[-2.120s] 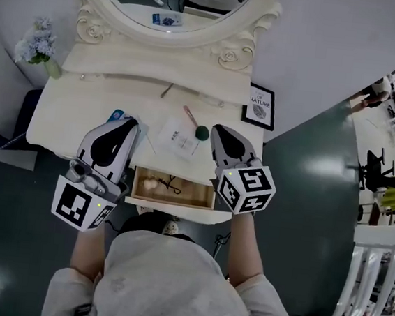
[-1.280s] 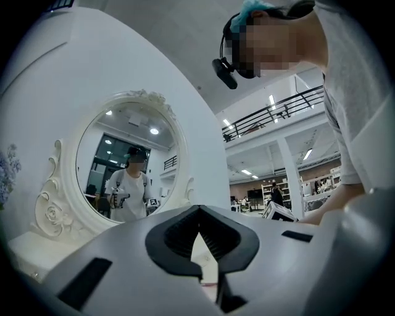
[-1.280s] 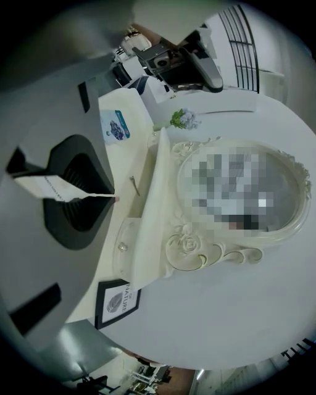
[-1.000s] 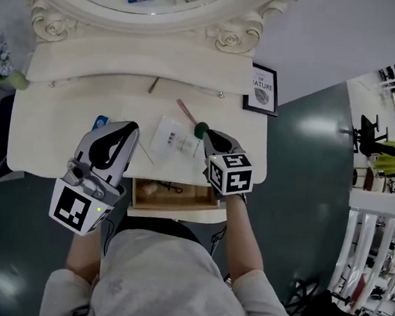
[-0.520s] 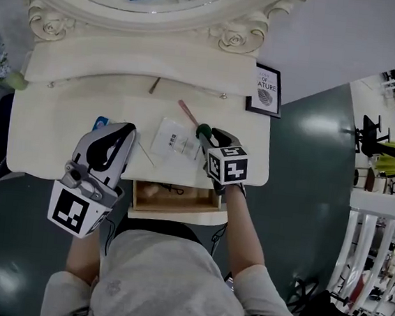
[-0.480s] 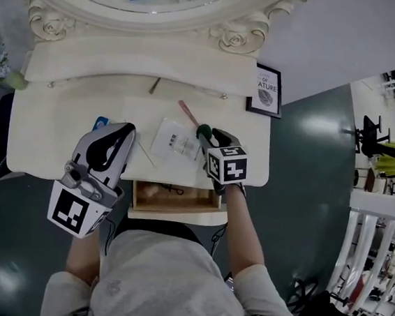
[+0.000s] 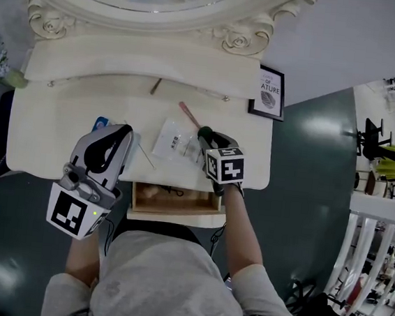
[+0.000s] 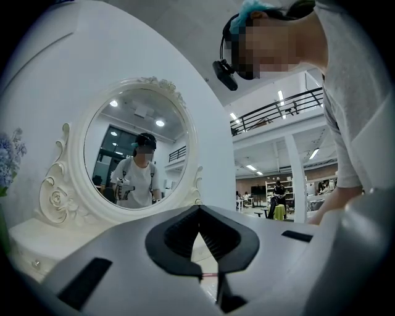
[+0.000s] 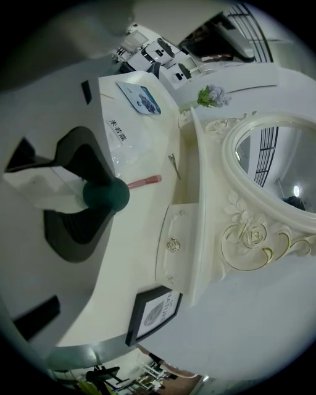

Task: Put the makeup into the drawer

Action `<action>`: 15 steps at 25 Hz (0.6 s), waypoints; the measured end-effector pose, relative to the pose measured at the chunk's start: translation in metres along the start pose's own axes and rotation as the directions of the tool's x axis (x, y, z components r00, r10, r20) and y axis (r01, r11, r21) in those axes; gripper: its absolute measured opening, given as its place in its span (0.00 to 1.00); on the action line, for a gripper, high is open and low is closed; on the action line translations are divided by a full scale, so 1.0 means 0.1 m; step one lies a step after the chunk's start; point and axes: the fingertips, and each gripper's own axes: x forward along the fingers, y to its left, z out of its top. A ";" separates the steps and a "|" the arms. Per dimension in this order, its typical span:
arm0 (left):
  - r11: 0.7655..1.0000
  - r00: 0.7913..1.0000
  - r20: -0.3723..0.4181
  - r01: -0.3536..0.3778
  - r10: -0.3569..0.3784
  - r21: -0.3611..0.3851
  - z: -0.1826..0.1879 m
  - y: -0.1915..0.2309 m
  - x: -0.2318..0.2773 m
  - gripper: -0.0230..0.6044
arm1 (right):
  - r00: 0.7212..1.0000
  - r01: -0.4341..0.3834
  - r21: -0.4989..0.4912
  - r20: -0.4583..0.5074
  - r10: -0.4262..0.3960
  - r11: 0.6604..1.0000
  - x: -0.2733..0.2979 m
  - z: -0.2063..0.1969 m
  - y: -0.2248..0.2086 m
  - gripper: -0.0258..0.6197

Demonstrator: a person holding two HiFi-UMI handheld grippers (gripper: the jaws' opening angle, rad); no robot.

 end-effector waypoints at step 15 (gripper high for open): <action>1.000 1.000 0.011 -0.002 0.002 0.015 0.07 -0.13 -0.02 0.06 | 0.972 -0.087 0.104 0.227 0.062 0.991 -0.45 0.31 0.09 0.13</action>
